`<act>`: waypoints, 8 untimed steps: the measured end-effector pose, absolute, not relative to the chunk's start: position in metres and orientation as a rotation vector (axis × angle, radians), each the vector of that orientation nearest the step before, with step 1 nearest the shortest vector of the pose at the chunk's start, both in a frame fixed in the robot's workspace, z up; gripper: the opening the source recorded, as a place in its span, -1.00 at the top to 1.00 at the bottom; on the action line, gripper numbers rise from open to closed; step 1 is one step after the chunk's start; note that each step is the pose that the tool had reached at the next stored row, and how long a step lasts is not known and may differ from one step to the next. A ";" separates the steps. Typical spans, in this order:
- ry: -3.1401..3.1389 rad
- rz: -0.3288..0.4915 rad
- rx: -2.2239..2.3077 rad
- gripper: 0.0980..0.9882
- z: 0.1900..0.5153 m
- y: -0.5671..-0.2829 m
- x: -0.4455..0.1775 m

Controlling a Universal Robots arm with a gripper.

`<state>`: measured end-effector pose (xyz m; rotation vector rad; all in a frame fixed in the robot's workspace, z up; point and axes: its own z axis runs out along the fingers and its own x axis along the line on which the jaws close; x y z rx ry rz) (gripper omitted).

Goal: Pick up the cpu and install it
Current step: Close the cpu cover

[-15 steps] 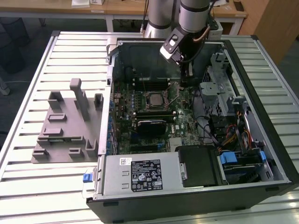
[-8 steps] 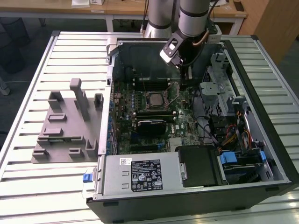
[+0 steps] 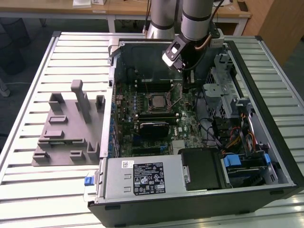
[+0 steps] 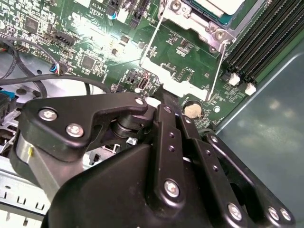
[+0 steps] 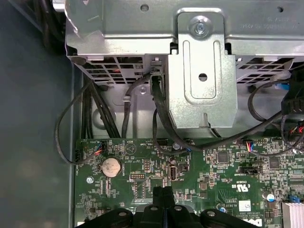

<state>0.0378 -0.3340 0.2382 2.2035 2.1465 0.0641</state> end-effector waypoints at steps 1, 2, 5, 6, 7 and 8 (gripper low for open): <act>2.147 0.064 2.204 0.98 0.238 -0.334 0.038; 2.147 0.064 2.204 0.98 0.238 -0.334 0.038; 2.147 0.065 2.204 0.98 0.238 -0.334 0.036; 2.147 0.066 2.204 0.98 0.238 -0.334 0.034; 2.147 0.067 2.205 0.98 0.238 -0.334 0.033; 2.147 0.067 2.206 0.98 0.238 -0.334 0.031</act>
